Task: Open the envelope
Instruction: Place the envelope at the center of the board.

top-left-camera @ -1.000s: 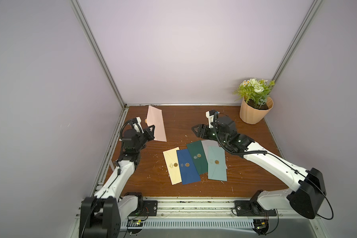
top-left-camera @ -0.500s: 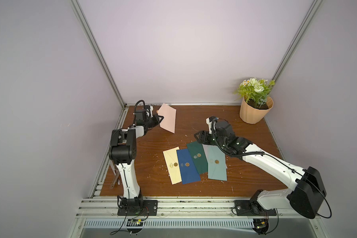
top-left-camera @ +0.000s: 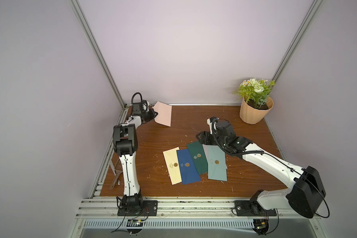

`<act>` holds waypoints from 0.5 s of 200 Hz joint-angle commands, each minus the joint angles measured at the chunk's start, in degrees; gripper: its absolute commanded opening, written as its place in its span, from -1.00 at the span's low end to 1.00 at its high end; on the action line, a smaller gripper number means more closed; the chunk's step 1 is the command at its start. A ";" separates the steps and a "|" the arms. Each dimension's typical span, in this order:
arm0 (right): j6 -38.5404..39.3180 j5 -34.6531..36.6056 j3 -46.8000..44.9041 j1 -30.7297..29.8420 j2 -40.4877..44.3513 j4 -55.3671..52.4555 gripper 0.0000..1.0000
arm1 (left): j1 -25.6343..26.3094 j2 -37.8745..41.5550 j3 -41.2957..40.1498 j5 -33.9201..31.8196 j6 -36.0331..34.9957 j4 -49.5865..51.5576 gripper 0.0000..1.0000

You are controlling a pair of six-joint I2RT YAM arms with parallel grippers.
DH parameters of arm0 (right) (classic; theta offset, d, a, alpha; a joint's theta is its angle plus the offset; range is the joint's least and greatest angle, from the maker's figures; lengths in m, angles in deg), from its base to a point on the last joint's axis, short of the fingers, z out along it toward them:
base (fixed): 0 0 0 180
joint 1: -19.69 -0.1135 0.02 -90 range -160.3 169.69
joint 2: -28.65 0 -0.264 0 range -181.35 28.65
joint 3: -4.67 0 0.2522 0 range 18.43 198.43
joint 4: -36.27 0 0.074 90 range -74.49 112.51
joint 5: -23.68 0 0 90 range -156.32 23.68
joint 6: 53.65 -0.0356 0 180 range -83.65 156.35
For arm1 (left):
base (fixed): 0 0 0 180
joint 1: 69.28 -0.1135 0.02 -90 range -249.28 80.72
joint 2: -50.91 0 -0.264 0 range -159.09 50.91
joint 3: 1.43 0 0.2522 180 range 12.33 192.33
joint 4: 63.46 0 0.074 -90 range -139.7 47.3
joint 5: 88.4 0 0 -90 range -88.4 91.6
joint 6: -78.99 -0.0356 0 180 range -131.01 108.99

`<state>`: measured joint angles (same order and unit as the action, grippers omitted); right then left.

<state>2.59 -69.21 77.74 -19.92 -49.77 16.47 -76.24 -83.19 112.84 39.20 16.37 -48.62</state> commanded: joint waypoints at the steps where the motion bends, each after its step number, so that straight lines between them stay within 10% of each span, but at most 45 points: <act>1: 0.67 -1.36 -0.29 0.29 -0.43 1.86 0.45 | -1.61 -0.90 0.34 -2.14 -5.29 8.26 -1.00; 100: -1.11 -2.64 -1.55 0.38 0.36 3.26 0.45 | -2.79 3.41 -10.68 -3.69 -8.48 8.19 -0.78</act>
<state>2.35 -71.14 76.61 -19.81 -50.86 17.50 -78.32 -81.16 105.75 36.14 9.07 -42.10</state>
